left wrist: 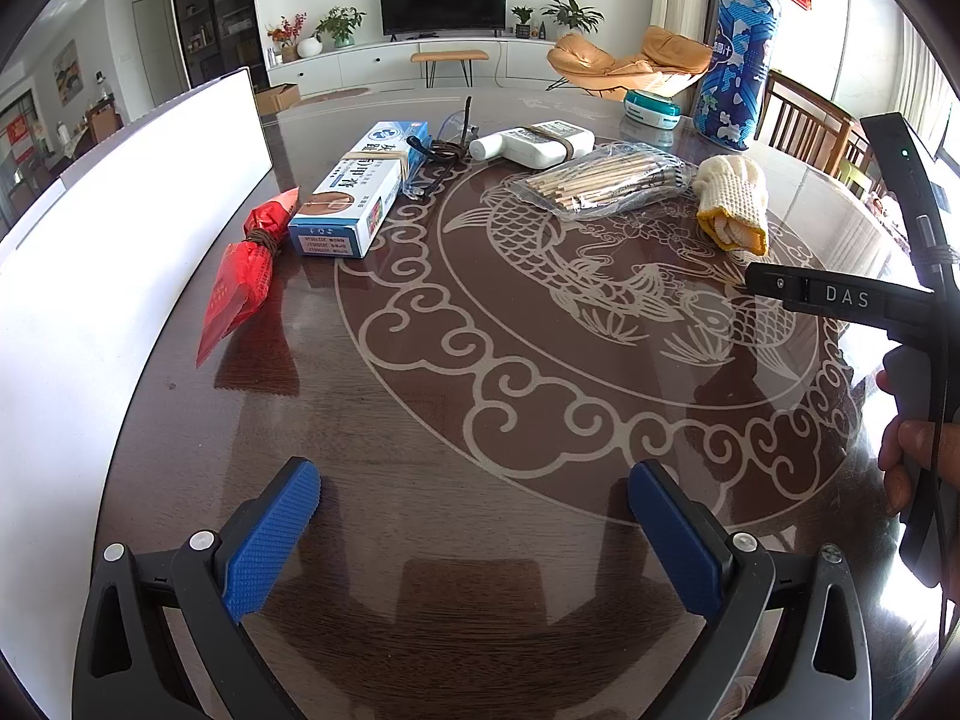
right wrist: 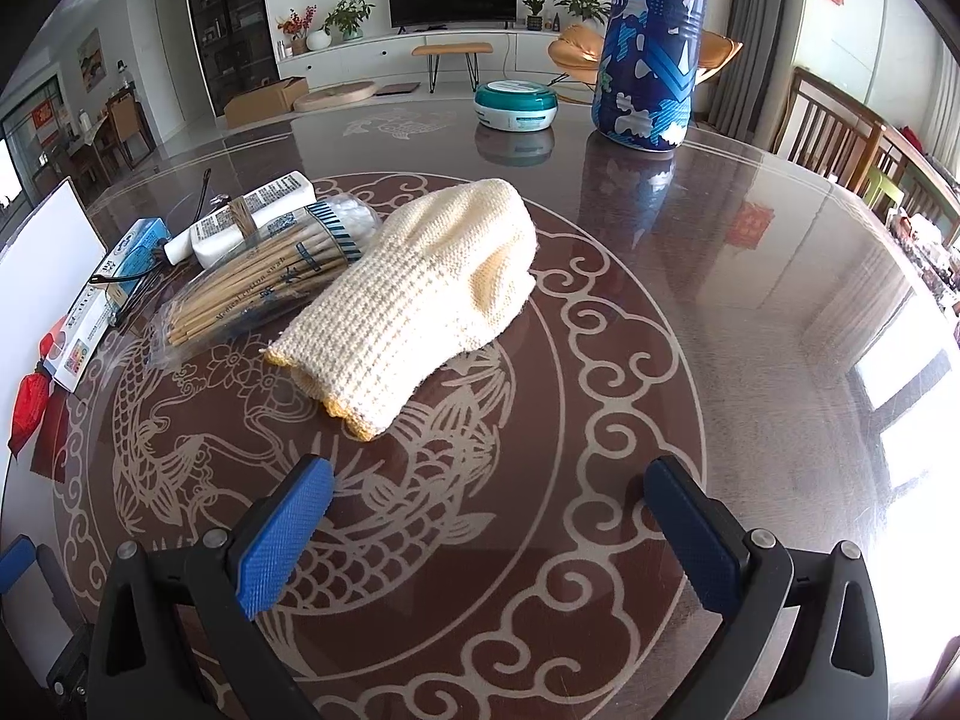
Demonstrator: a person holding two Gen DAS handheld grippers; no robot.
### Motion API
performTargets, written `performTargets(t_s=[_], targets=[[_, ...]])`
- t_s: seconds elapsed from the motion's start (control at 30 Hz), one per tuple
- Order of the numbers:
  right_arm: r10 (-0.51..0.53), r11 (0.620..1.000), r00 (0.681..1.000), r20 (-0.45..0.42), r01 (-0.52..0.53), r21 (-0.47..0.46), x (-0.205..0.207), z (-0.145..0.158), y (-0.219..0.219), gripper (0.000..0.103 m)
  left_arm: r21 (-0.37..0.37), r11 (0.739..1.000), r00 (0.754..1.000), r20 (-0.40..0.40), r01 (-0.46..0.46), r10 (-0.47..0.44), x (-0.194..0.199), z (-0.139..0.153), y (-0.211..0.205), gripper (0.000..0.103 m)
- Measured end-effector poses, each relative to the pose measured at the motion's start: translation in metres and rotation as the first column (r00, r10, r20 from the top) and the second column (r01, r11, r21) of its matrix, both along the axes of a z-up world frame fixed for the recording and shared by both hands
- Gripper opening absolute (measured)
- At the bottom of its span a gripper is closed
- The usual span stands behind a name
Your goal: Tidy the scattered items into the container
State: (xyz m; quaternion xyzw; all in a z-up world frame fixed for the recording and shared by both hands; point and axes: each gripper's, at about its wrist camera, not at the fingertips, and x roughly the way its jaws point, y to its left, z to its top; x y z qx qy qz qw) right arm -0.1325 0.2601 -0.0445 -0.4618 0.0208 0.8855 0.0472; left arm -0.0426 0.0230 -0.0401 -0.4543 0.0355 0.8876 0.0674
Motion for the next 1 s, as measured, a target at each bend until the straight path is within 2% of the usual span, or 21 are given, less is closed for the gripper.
performTargets(t_s=[0.33,0.5,0.6,0.8,0.9,1.0], targets=[[0.019,1.000,1.000,0.000,-0.019,-0.002,0.005,0.000,0.001,0.103,0.000,1.000,1.000,0.000,0.000,0.000,0.000,0.000,0.000,0.103],[0.083,0.997,0.997,0.001,-0.083,0.000,0.016,0.000,0.004,0.103,-0.001,1.000,1.000,0.002,-0.005,0.005,0.000,0.000,0.001,0.103],[0.086,0.996,0.996,-0.002,-0.086,-0.002,0.018,0.000,0.005,0.103,-0.001,1.000,1.000,0.009,0.005,-0.005,-0.007,0.000,0.006,0.103],[0.040,0.999,0.999,-0.007,-0.040,0.000,0.017,0.000,0.008,0.103,-0.007,0.990,0.990,0.032,0.140,-0.140,-0.044,0.001,0.037,0.103],[0.020,0.999,0.999,-0.029,-0.021,-0.037,0.020,0.002,0.015,0.103,-0.002,0.971,0.971,0.010,0.238,-0.238,-0.063,0.000,0.053,0.103],[0.005,0.996,0.999,-0.050,-0.009,-0.092,0.022,0.005,0.024,0.103,-0.003,0.943,0.943,0.011,0.333,-0.333,-0.080,0.001,0.062,0.103]])
